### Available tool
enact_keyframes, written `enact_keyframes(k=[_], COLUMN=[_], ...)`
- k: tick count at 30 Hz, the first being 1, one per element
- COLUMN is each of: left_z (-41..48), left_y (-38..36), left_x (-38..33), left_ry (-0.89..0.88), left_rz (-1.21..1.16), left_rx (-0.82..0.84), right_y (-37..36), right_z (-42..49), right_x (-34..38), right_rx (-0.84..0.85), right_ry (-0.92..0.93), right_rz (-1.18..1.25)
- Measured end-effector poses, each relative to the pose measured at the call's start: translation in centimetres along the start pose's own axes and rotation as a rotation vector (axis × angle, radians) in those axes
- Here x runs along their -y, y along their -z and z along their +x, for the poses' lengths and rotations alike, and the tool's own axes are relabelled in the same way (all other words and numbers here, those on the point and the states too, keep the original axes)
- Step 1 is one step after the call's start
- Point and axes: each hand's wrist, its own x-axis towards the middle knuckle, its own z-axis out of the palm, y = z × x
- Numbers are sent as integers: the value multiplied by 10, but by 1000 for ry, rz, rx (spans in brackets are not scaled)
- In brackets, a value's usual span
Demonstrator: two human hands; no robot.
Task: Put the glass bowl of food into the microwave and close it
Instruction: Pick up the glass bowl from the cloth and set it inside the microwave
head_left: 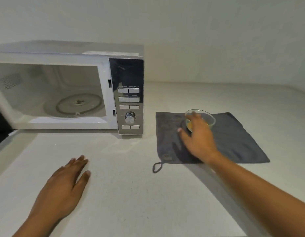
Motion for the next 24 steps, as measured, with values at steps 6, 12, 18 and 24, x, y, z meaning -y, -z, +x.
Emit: enact_keyframes(k=[6, 12, 18, 24], left_z=[0, 0, 1, 2], left_y=[2, 4, 3, 3], left_x=[-1, -4, -1, -4], left_ry=[11, -14, 8, 15], left_rz=[-31, -51, -76, -59], left_rx=[-19, -19, -8, 6], right_y=[17, 20, 16, 20], right_z=[34, 39, 37, 18], right_x=[-50, -69, -78, -71], right_rx=[-75, 107, -9, -62], right_ry=[-330, -389, -293, -274], right_rz=[183, 137, 119, 154])
